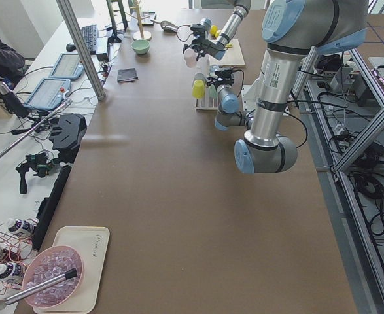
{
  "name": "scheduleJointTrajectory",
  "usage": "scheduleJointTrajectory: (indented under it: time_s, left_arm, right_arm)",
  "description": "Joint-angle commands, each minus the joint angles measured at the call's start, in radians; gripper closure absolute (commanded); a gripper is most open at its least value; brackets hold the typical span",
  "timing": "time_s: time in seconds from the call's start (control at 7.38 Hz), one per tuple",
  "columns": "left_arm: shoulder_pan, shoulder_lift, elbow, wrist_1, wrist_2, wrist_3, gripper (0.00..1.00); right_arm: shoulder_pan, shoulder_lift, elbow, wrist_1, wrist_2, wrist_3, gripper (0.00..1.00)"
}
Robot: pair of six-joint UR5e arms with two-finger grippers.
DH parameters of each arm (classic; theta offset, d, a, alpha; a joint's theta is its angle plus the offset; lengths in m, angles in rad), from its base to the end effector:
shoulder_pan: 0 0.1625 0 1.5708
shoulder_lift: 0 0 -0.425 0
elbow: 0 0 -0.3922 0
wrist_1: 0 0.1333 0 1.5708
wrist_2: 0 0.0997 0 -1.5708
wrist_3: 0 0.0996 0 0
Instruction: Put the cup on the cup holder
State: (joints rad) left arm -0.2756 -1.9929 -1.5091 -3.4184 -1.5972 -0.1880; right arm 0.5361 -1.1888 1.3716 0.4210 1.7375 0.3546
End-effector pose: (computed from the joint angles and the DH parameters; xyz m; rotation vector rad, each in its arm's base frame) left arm 0.5051 -0.2786 0.2725 1.6738 1.5539 0.6308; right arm -0.4290 -0.3907 0.3477 1.6429 -1.4955 -0.5635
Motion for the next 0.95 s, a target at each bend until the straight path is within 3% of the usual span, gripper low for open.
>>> scheduleJointTrajectory:
  time_s: [0.0,0.27,0.81]
  left_arm:
    - [-0.063,0.011,-0.067,0.084,-0.009,-0.004,0.01]
    - [-0.137,0.054,-0.224,0.296,-0.039,-0.083,0.01]
    - [-0.386,0.059,-0.35,0.676,-0.289,-0.091,0.01]
  right_arm:
    - [-0.016,-0.018,0.006,-0.001,-0.009,-0.008,0.62]
    - [-0.03,-0.023,0.006,0.001,-0.013,-0.009,0.61]
    - [-0.041,-0.029,0.004,0.001,-0.013,-0.013,0.61]
